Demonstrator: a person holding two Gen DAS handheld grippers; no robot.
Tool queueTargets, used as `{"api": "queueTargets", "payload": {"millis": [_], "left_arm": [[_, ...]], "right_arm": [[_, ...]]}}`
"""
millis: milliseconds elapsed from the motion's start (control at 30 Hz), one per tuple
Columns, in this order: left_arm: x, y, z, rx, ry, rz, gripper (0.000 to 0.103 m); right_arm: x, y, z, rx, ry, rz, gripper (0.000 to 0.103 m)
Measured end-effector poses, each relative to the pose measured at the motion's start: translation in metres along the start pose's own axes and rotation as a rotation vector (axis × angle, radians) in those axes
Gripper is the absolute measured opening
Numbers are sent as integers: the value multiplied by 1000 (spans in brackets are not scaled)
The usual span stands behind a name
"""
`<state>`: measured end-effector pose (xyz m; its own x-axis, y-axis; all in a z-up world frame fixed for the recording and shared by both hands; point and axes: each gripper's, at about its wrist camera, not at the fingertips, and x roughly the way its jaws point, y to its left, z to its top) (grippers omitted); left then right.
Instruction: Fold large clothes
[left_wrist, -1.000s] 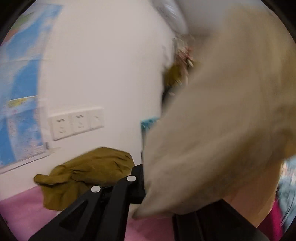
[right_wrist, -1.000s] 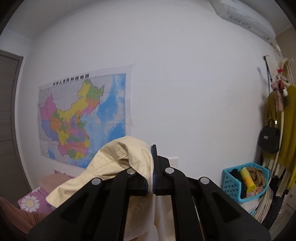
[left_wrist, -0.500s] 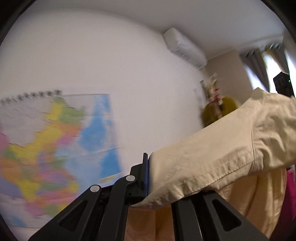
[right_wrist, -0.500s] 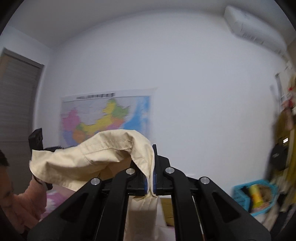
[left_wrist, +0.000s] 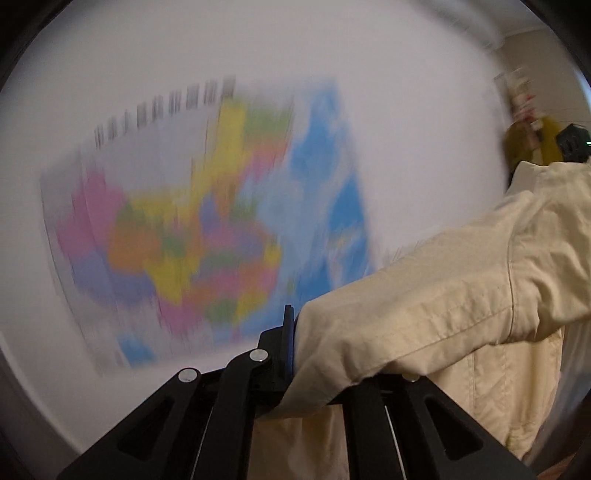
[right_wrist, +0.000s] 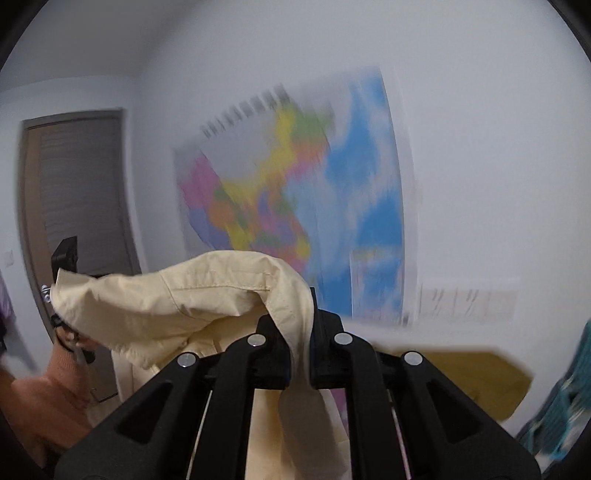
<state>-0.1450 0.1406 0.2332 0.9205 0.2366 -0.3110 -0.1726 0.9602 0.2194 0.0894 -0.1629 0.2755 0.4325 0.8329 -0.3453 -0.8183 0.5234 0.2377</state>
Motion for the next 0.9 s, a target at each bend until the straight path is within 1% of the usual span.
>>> {"api": "queueTargets", "payload": {"millis": [33, 67, 100, 133, 167, 200, 233, 300, 333, 367, 400, 467, 500, 533, 600, 633, 667, 700, 733, 767, 800, 833, 867, 900], "left_arm": [[43, 9, -15, -44, 82, 0, 4], [80, 16, -32, -67, 160, 16, 4], [110, 25, -52, -96, 223, 24, 3], [135, 34, -66, -137, 263, 26, 3], [168, 43, -86, -178, 329, 22, 3], [185, 48, -101, -199, 374, 9, 3], [217, 55, -123, -244, 438, 0, 3], [249, 58, -153, -238, 518, -9, 3], [261, 61, -161, -254, 550, -11, 3], [273, 67, -169, -279, 589, -16, 3], [288, 75, -176, -313, 624, -48, 3], [306, 90, -177, -369, 654, -73, 3], [311, 95, -177, -390, 664, -88, 3], [321, 98, -175, -391, 670, -113, 5], [337, 99, -171, -393, 691, -131, 8], [351, 101, -174, -400, 728, -142, 12], [367, 104, -178, -424, 771, -143, 15], [377, 106, -186, -450, 805, -134, 22], [394, 110, -196, -476, 863, -109, 28], [405, 112, -202, -480, 885, -110, 28], [414, 108, -206, -488, 901, -123, 28], [418, 112, -210, -517, 909, -134, 30], [417, 115, -210, -541, 901, -147, 32], [412, 120, -208, -564, 872, -175, 39]], "right_arm": [[38, -14, -9, 34, 52, -4, 7], [78, -27, -21, 49, 107, -27, 7], [98, -36, -27, 76, 132, -20, 7], [133, -52, -46, 130, 187, 5, 6], [158, -64, -60, 153, 225, 1, 6], [194, -76, -78, 203, 279, 1, 6], [216, -83, -90, 213, 321, -4, 5], [255, -96, -112, 235, 382, -38, 5], [276, -103, -124, 270, 420, -30, 5], [291, -109, -131, 281, 444, -45, 5], [299, -117, -137, 311, 457, -47, 5], [310, -132, -142, 362, 475, -36, 5], [317, -138, -144, 376, 485, -49, 5], [326, -150, -146, 420, 499, -68, 5], [339, -167, -153, 479, 517, -86, 5], [348, -177, -159, 519, 534, -105, 6], [358, -186, -168, 565, 556, -122, 12], [364, -191, -173, 588, 575, -140, 15], [371, -197, -182, 620, 594, -179, 22], [377, -200, -189, 629, 609, -206, 31], [377, -202, -193, 624, 617, -224, 36], [375, -200, -194, 611, 608, -242, 40], [375, -197, -193, 591, 600, -240, 41], [369, -189, -189, 527, 588, -249, 43]]}}
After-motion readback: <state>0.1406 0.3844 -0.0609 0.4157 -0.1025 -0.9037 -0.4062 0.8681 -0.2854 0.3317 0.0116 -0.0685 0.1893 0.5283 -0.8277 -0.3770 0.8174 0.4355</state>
